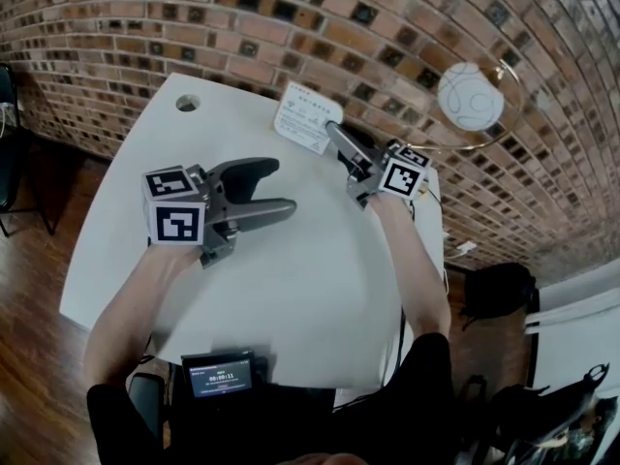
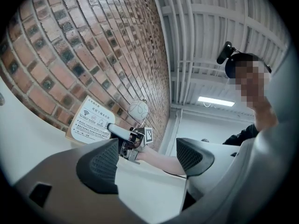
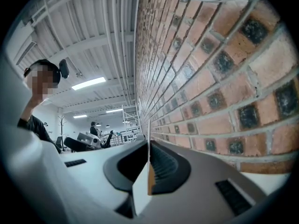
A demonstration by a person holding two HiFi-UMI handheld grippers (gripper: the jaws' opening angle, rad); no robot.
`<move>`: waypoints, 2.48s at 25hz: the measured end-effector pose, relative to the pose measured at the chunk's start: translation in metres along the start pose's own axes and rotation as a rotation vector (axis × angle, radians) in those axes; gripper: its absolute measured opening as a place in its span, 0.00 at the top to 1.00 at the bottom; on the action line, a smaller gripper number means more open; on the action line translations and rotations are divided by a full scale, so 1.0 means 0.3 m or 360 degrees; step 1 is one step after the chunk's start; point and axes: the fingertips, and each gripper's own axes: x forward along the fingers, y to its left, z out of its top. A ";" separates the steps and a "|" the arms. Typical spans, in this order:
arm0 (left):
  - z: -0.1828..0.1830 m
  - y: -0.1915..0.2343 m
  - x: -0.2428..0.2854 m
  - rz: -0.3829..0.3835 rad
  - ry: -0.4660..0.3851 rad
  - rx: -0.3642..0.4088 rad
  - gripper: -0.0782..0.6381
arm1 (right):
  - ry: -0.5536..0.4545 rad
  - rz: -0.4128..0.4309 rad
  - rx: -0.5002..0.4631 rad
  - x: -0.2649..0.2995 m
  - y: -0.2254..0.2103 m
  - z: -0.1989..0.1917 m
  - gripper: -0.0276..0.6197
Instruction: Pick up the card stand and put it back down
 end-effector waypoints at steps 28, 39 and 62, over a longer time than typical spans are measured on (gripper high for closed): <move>-0.022 0.070 -0.017 0.0087 0.0030 -0.0010 0.35 | 0.0090 0.0027 0.0004 0.097 -0.226 -0.067 0.92; -0.025 0.067 -0.015 0.0091 0.0040 -0.0007 0.35 | 0.0187 -0.0017 -0.0099 0.122 -0.253 -0.070 0.91; -0.030 0.057 -0.012 0.0079 0.0048 -0.0001 0.35 | 0.0364 -0.0392 -0.0187 0.103 -0.376 -0.119 0.79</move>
